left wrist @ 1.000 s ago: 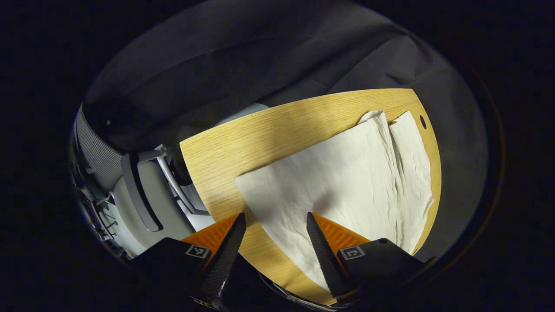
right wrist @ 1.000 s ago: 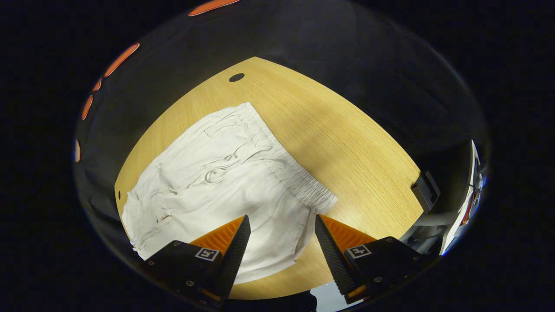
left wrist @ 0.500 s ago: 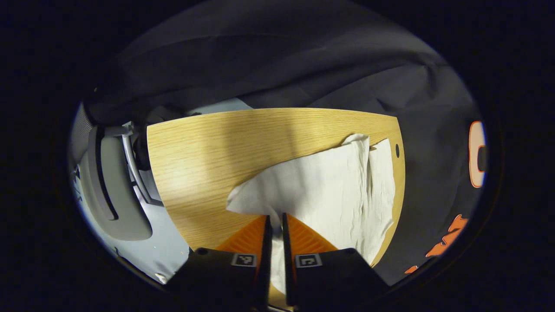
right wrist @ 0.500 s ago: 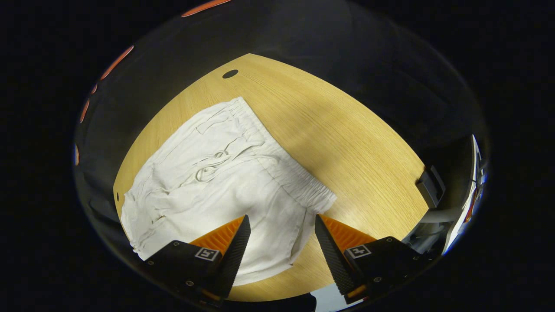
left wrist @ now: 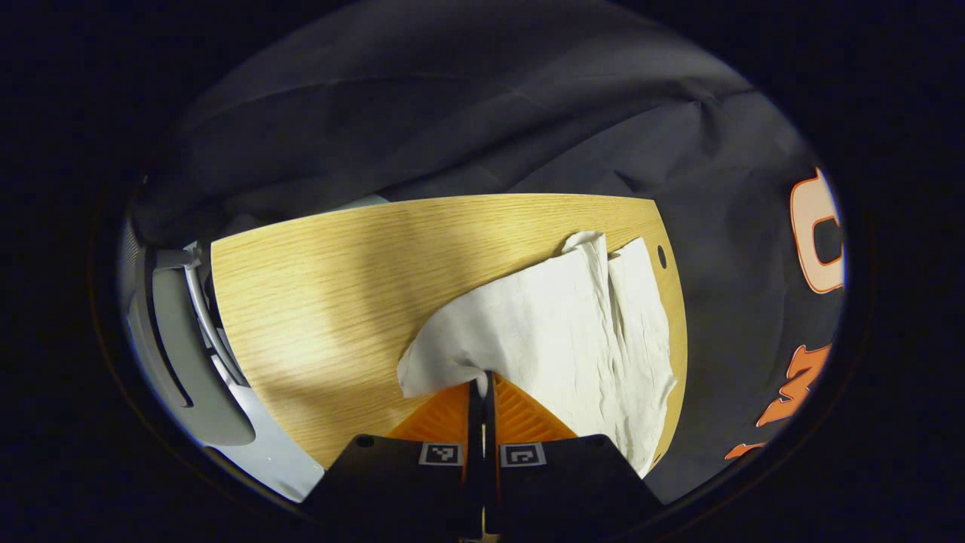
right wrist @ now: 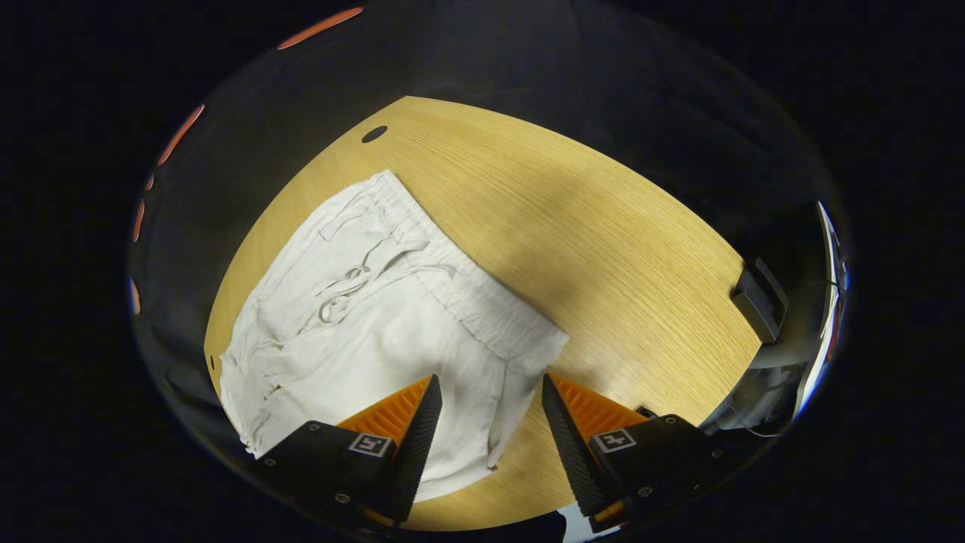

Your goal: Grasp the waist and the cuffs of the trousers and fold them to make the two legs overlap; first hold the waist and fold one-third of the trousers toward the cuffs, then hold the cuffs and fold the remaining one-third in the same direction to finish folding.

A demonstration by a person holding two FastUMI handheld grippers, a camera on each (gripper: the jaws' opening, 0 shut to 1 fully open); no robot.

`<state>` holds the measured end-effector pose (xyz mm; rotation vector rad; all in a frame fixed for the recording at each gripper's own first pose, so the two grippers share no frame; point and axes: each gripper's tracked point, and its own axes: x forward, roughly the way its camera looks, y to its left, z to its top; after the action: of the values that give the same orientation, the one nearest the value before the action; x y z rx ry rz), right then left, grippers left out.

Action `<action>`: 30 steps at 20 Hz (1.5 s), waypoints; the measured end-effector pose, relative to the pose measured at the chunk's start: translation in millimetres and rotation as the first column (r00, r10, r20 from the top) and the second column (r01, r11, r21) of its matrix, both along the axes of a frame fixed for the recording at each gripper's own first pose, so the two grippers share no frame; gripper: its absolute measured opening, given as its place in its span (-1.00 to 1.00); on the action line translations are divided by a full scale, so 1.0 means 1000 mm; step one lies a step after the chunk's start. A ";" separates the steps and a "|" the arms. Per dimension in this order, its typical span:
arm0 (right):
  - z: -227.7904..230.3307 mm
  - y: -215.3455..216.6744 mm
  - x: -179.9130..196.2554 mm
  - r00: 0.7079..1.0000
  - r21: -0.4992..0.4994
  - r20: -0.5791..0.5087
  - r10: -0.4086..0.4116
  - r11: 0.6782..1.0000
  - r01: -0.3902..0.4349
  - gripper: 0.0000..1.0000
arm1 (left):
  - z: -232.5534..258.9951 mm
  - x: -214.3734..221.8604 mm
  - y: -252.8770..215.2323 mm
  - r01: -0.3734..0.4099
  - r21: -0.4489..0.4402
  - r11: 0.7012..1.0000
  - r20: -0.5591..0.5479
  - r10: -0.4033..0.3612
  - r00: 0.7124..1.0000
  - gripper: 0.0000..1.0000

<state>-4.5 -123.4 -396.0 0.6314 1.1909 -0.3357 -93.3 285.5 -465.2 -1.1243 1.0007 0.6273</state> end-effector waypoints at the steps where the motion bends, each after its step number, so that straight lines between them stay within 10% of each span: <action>1: -0.004 0.000 -0.004 1.000 -0.004 -0.014 -0.009 1.000 0.008 0.62 | -0.001 0.000 0.001 0.007 0.020 1.000 -0.009 -0.007 1.000 -0.92; 9: -0.013 -0.001 0.000 0.995 0.015 -0.001 -0.095 0.995 0.095 0.04 | 0.049 0.022 0.007 0.047 0.076 0.996 0.049 -0.051 0.997 -0.92; 10: -0.011 -0.001 0.003 0.992 0.037 0.010 -0.128 0.991 0.127 -0.47 | 0.058 0.028 0.007 0.056 0.081 0.995 0.064 -0.061 0.996 -0.92; 12: -0.003 -0.003 0.011 0.985 0.067 0.078 -0.155 0.986 0.150 -0.84 | 0.071 0.035 0.008 0.066 0.094 0.993 0.084 -0.074 0.994 -0.92; 30: 0.087 -0.001 0.096 0.954 0.169 0.257 -0.151 0.979 0.110 -0.94 | 0.117 0.154 0.013 0.329 0.195 0.924 0.112 -0.354 0.928 -0.92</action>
<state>91.8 -124.7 -309.5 0.8646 0.9209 -0.2616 60.7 298.2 -348.6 -0.8035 0.9680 0.3360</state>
